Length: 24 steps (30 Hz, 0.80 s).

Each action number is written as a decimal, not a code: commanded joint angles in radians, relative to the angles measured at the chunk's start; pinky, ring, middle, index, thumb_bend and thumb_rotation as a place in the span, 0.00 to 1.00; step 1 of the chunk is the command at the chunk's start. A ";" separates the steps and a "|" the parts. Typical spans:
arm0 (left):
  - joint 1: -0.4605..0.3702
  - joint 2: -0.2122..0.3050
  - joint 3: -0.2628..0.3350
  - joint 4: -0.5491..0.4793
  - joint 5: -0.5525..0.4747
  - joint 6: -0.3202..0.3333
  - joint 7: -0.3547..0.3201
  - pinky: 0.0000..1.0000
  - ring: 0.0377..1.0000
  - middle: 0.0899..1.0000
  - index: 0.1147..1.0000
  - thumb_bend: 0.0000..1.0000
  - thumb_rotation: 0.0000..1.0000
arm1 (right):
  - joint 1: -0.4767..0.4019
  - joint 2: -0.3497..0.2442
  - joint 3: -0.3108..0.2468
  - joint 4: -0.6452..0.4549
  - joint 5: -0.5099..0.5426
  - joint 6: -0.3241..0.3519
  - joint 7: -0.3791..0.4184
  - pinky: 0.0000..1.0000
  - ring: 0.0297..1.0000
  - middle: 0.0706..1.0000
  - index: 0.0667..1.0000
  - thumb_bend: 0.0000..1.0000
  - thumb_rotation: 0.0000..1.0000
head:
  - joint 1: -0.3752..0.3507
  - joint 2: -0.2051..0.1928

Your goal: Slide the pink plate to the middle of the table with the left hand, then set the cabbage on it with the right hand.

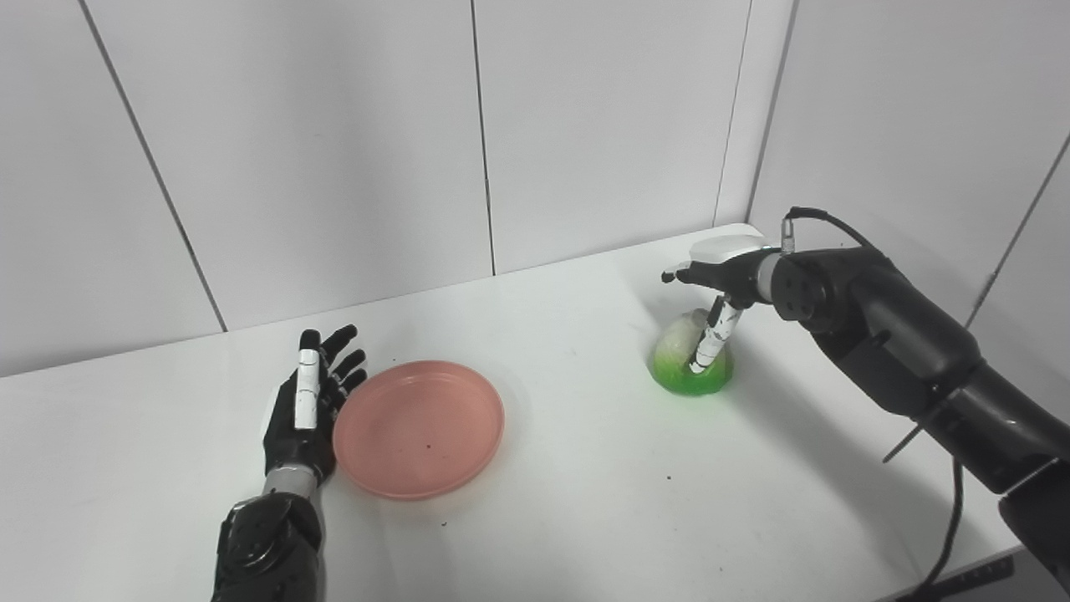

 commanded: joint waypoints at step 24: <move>0.020 0.007 0.001 0.002 -0.005 0.070 0.011 0.87 0.85 0.91 0.67 0.83 0.86 | 0.038 0.016 -0.031 0.077 0.032 -0.066 -0.119 0.73 0.93 0.97 0.88 1.00 0.20 | 0.015 0.013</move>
